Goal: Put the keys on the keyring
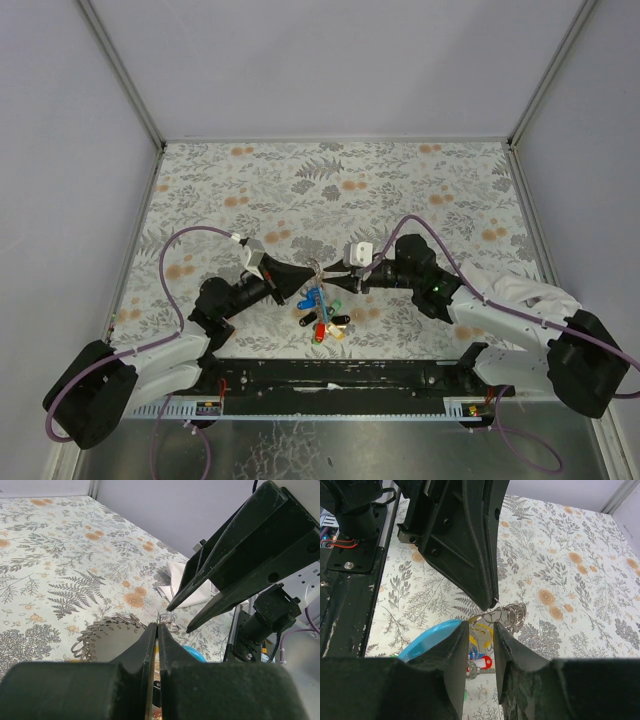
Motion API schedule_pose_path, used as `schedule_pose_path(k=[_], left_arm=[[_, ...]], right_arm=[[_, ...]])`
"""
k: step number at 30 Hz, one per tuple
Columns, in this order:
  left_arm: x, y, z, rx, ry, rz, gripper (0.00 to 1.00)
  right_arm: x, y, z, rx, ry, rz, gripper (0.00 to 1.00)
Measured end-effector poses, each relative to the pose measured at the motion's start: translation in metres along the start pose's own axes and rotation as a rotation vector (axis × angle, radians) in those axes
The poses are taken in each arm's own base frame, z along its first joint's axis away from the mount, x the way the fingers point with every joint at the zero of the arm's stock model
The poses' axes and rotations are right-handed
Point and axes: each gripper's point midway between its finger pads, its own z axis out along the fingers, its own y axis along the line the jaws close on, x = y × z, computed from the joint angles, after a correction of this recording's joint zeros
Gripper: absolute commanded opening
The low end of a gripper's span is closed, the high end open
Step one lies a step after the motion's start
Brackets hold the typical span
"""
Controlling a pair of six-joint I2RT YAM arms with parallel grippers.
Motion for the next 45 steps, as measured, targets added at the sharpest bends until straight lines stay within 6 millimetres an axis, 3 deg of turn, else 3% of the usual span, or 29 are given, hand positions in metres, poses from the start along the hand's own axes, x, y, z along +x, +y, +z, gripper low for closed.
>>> schedule_pose_path(k=[9, 15, 17, 28, 31, 36, 42, 45], left_arm=[[-0.001, 0.001, 0.000, -0.006, -0.003, -0.001, 0.00], [0.000, 0.002, 0.001, -0.014, -0.006, -0.017, 0.00], [0.000, 0.004, 0.001, -0.022, -0.006, -0.024, 0.00], [-0.001, 0.007, -0.002, -0.041, -0.040, -0.052, 0.00], [-0.001, 0.007, -0.003, -0.040, -0.047, -0.057, 0.00], [-0.002, 0.006, -0.002, -0.037, -0.051, -0.057, 0.00], [-0.002, 0.003, -0.002, -0.029, -0.050, -0.058, 0.00], [-0.002, 0.002, -0.002, -0.024, -0.052, -0.058, 0.00]], right_arm=[[0.010, 0.003, 0.010, 0.011, 0.027, 0.007, 0.32], [0.018, 0.000, 0.014, 0.039, 0.052, 0.009, 0.05], [0.020, -0.001, 0.015, 0.048, 0.060, 0.011, 0.00], [0.022, -0.002, 0.015, 0.063, 0.069, 0.009, 0.00], [0.021, -0.002, 0.015, 0.065, 0.070, 0.004, 0.17], [0.022, -0.004, 0.015, 0.071, 0.072, 0.000, 0.21], [0.021, -0.008, 0.015, 0.097, 0.066, -0.007, 0.20], [0.020, -0.009, 0.015, 0.105, 0.062, -0.009, 0.14]])
